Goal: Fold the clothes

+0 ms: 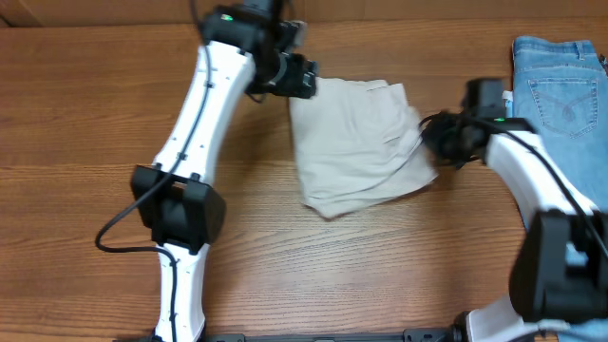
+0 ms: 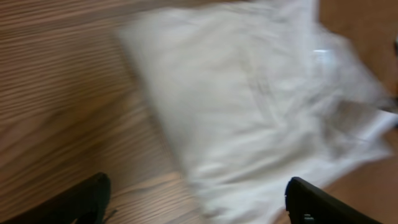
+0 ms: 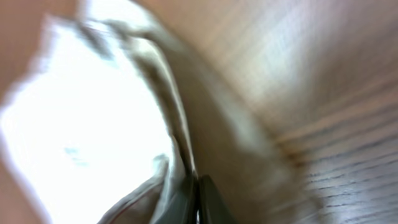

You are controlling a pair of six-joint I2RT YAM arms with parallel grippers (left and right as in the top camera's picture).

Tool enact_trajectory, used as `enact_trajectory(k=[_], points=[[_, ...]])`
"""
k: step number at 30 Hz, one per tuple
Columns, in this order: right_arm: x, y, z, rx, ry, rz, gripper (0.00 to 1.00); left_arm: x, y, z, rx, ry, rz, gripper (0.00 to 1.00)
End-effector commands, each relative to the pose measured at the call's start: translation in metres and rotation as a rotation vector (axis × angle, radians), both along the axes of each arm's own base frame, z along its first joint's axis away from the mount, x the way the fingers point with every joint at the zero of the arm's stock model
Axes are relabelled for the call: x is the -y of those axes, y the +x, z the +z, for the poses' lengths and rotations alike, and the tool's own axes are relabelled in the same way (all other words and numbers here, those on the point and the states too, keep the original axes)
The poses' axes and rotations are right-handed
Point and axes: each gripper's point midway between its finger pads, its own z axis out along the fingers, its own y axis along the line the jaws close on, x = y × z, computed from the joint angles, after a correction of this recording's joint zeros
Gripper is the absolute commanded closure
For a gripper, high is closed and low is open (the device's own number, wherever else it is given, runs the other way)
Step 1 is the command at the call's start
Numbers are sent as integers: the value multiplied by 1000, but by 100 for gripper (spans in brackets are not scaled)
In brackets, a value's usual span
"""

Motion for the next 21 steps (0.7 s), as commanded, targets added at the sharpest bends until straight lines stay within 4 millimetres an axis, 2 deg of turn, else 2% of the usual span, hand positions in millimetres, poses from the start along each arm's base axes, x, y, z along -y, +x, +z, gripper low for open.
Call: enact_trajectory(k=[1,4,7,10,12,14,16,18,21], points=[[-11,12,70,196,10,85,96,-15,5,2,5,10,32,5],[-16,8,81,218,9,95,87,-21,7,1,4,11,47,3],[-16,5,77,197,5,93,69,-22,7,1,4,11,47,1],[-9,2,73,174,-28,67,66,-20,7,1,5,12,42,0],[-8,2,72,171,-32,66,52,-19,6,1,5,12,39,0],[-8,1,72,172,-34,68,44,-16,5,1,5,12,34,0],[-8,1,70,169,-43,72,39,-15,5,1,5,11,30,0],[-6,0,65,157,-61,76,38,-14,4,1,5,12,30,0],[4,-8,43,85,-104,47,37,-12,3,1,5,12,24,0]])
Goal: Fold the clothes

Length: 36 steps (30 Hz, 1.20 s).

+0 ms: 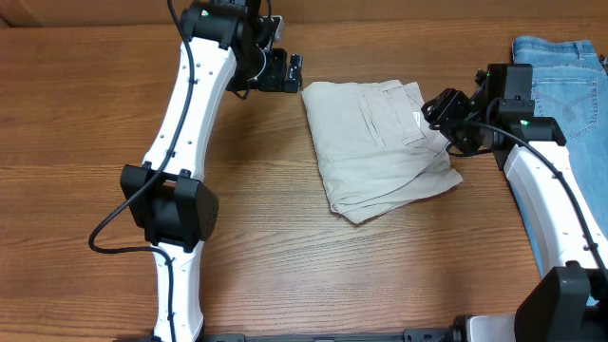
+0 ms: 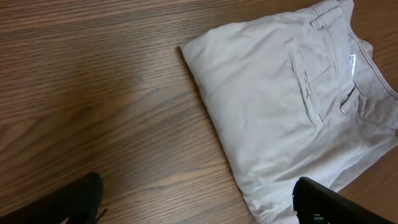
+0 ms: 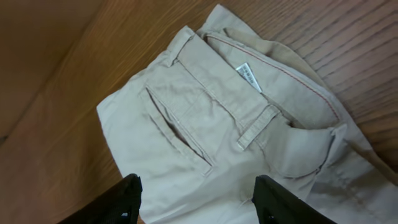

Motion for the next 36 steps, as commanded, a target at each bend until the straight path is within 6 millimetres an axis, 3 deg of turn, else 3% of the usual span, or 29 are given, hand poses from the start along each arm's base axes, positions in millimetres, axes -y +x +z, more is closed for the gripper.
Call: enact_trajectory(k=[1,4,8,14,16,22,23,29,32,36], points=[[12,-9,-30,-86,-64,-46,36,6,-3,2,4,-1,-13,0],[14,-19,-61,-191,-49,-91,36,8,-4,2,2,-1,-19,0],[5,-18,-95,-265,-5,-66,37,11,-5,2,4,-1,-26,0],[3,-12,-119,-295,17,-65,40,13,-6,2,2,1,-30,0],[6,-11,-119,-292,-1,-75,48,13,-6,2,5,3,-36,0],[16,-14,-121,-308,-51,-103,94,13,-6,2,5,5,-36,0],[18,-15,-120,-318,-60,-114,96,13,-6,2,5,5,-36,0],[46,-31,-106,-420,-210,-192,96,12,-6,2,6,9,-34,0],[65,-48,-101,-493,-316,-248,94,8,-5,1,11,29,-27,0],[70,-61,-106,-543,-355,-247,77,8,-5,1,11,28,-27,0]])
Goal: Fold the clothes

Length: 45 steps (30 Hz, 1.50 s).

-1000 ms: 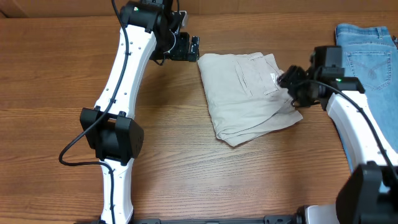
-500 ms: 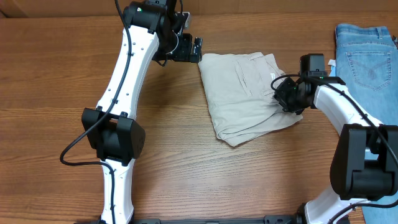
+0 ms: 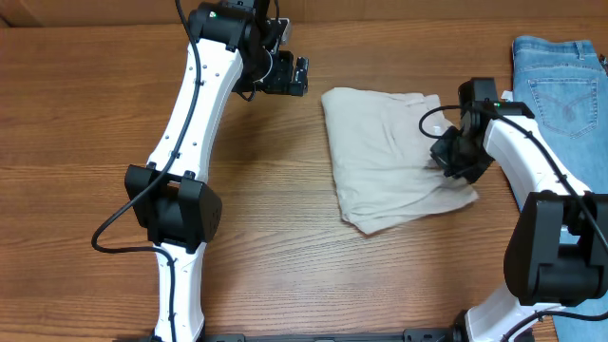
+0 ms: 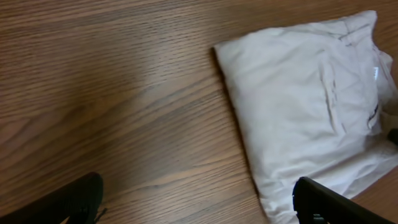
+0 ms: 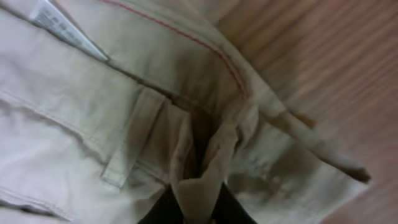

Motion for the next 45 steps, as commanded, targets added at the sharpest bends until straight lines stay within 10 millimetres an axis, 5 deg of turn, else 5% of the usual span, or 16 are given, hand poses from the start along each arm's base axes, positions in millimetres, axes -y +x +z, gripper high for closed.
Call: enact_trajectory(k=[1,7,13,16,20,23,29,36,45], points=[[19,-3,1,-15,-113,-11,74,1,-1,2,11,13,-10,0],[23,-25,-2,-103,-136,-6,61,0,-4,1,-3,17,-10,0],[25,-28,13,-130,-147,-16,86,0,-5,0,-7,18,-10,0],[26,-20,37,-119,-151,-17,88,0,-5,0,-6,18,-10,0],[27,-2,65,-59,-156,-9,72,0,-5,0,-6,18,-10,0],[27,15,71,7,-158,-11,34,0,-4,0,-5,18,-10,0],[21,34,71,82,-122,10,32,0,-5,0,-6,19,-10,0],[-31,85,59,304,134,250,45,0,-5,0,-6,19,-10,0],[-10,109,9,296,16,368,45,-1,-7,0,-8,27,-34,0]])
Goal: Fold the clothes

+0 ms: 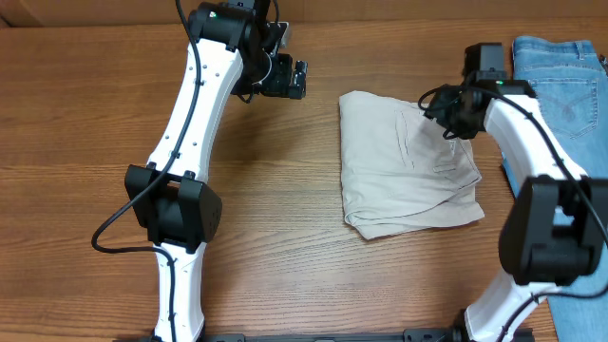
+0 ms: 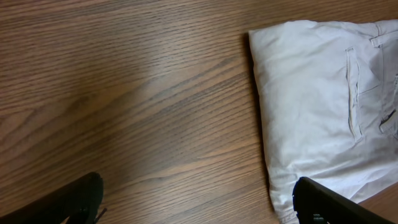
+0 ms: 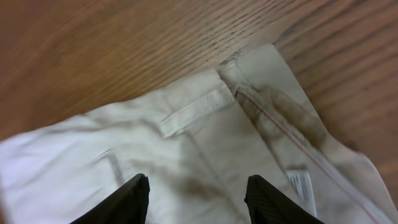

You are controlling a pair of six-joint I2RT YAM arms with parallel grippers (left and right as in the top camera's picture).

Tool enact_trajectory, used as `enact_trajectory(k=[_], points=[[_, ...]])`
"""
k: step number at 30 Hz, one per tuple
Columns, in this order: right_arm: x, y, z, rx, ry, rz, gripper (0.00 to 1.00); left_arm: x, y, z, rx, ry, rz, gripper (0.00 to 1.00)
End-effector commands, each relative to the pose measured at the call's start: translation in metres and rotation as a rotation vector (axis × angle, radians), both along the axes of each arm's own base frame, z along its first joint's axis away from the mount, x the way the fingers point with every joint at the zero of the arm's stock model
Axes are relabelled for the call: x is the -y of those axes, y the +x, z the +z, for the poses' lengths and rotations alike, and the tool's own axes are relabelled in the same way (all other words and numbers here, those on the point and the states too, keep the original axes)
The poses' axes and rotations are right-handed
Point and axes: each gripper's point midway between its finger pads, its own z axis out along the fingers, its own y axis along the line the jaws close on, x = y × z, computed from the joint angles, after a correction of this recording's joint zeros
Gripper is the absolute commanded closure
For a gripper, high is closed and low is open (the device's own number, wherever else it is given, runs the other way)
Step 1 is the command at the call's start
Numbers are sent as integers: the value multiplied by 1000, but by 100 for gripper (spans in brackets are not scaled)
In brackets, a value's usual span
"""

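Note:
Folded beige trousers (image 1: 407,163) lie flat on the wooden table (image 1: 285,247), right of centre; their pocket and waistband show in the left wrist view (image 2: 329,99). My right gripper (image 1: 446,106) hangs open over the trousers' upper right corner, near the belt loop (image 3: 196,111) and waistband, with nothing between its fingers (image 3: 121,202). My left gripper (image 1: 290,78) hovers open above bare wood, left of the trousers' top left corner, holding nothing (image 2: 199,205).
Folded blue jeans (image 1: 560,81) lie at the table's far right edge, right behind the right arm. The left arm's white links (image 1: 195,123) stretch from the front edge up across the left half of the table.
The right gripper was shut on the trousers' right edge; it is now open above their upper right corner. The trousers lie a little further right and squarer. The left gripper has hardly moved.
First the right gripper was shut on the trousers' right side, the left gripper open at their top left corner. Then both were open with the trousers shifted right. Then the right gripper pinched the right edge again; now it is open and the trousers lie further right.

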Motion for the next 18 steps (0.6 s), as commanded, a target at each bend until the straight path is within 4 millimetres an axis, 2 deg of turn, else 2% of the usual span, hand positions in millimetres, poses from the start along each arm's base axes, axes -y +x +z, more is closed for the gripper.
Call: enact_trajectory(k=[1,4,8,14,18], points=[[10,1,-19,-16,-69,92,45,2,-1,2,13,9,-26,0],[18,3,-29,-28,-112,114,46,2,-1,2,13,9,-27,0],[28,4,-31,-29,-172,128,46,2,-1,2,14,9,-27,0],[27,5,-31,-24,-182,166,46,2,-1,2,17,8,-27,0],[25,3,-44,-48,-172,191,47,2,-1,2,16,8,-26,0]])
